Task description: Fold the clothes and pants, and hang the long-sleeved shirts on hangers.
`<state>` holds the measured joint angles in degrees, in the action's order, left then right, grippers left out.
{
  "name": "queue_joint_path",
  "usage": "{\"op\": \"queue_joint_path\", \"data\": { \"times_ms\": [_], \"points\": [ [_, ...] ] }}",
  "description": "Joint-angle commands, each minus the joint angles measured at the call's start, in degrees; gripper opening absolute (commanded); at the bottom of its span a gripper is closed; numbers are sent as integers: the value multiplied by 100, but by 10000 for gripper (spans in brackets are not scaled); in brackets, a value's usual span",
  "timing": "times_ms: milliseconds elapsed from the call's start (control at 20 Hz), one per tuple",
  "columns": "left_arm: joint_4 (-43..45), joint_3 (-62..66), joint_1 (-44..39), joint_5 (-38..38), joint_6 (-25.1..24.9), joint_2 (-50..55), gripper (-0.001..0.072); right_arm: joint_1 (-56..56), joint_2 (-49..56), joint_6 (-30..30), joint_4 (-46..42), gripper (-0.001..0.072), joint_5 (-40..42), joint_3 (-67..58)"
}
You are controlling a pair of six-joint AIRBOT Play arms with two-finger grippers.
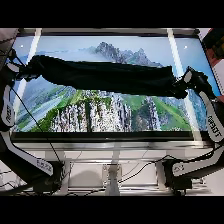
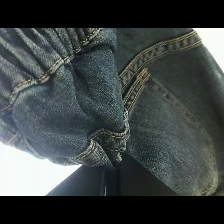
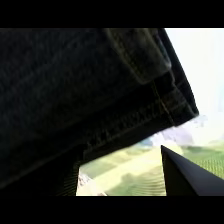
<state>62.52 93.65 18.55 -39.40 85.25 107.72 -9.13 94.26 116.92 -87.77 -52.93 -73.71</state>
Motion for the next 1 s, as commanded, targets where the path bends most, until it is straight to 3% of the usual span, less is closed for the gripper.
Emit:
{"op": "queue_joint_path", "data": {
  "times_ms": [0, 300, 550, 700, 950],
  "points": [
    [0, -2, 0, -79, 0, 50, 38, -186, 94, 262, 564, 551, 890, 7],
    [-15, -2, 0, -81, 0, 50, 38, -428, 295, -203, 1010, 550, 1222, -232],
    [-17, -2, 0, -98, 2, 50, 38, -439, 413, -2262, 2951, 505, 1419, -745],
    [-15, -2, 0, -125, 0, 50, 38, -529, 413, -2334, 2573, 503, 992, -1123],
    [-13, -2, 0, -127, 0, 50, 38, -911, 413, -2363, 1552, 479, -885, -1139]
  ]
}}
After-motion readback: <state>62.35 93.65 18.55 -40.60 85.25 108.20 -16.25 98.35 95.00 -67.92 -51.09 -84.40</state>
